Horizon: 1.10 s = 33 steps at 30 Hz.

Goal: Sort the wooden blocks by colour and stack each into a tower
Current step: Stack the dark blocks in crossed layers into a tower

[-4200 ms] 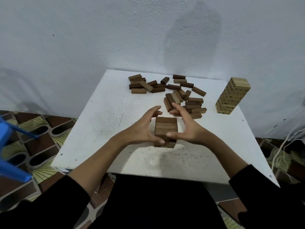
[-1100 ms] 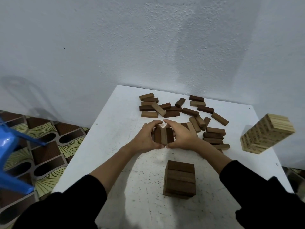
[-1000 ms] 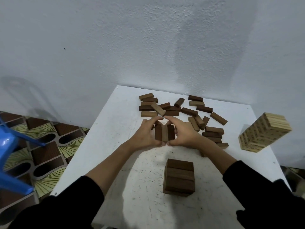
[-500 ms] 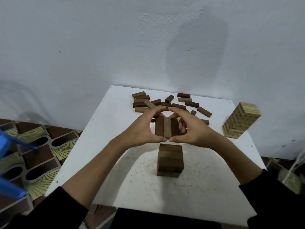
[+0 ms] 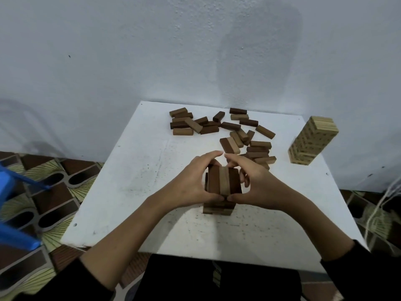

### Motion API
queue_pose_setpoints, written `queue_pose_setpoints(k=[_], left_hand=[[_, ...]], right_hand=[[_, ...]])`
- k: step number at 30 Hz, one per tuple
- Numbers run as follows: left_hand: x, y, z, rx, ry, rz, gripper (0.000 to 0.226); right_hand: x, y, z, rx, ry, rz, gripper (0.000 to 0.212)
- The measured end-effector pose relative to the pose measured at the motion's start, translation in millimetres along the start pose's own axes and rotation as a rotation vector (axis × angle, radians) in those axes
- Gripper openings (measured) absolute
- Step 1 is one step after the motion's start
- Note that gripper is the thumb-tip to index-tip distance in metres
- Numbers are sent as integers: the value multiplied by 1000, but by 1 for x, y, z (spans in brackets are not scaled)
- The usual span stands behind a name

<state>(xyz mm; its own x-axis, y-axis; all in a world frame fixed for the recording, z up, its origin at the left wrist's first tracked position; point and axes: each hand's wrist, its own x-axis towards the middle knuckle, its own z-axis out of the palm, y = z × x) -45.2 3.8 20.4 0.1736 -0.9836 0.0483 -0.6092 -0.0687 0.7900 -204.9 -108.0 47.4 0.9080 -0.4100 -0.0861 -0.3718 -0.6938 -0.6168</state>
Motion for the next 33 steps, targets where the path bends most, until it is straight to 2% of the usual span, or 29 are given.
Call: queue_pose_setpoints(k=[18, 26, 33], left_hand=[[-3, -1, 3, 58, -39, -38, 99], [-4, -5, 4, 62, -48, -42, 104], [-2, -7, 6, 52, -49, -61, 101]], right_hand=[[1, 6, 11, -213, 67, -35, 97], [-1, 12, 15, -100, 54, -12, 109], [-2, 14, 18, -93, 86, -28, 104]])
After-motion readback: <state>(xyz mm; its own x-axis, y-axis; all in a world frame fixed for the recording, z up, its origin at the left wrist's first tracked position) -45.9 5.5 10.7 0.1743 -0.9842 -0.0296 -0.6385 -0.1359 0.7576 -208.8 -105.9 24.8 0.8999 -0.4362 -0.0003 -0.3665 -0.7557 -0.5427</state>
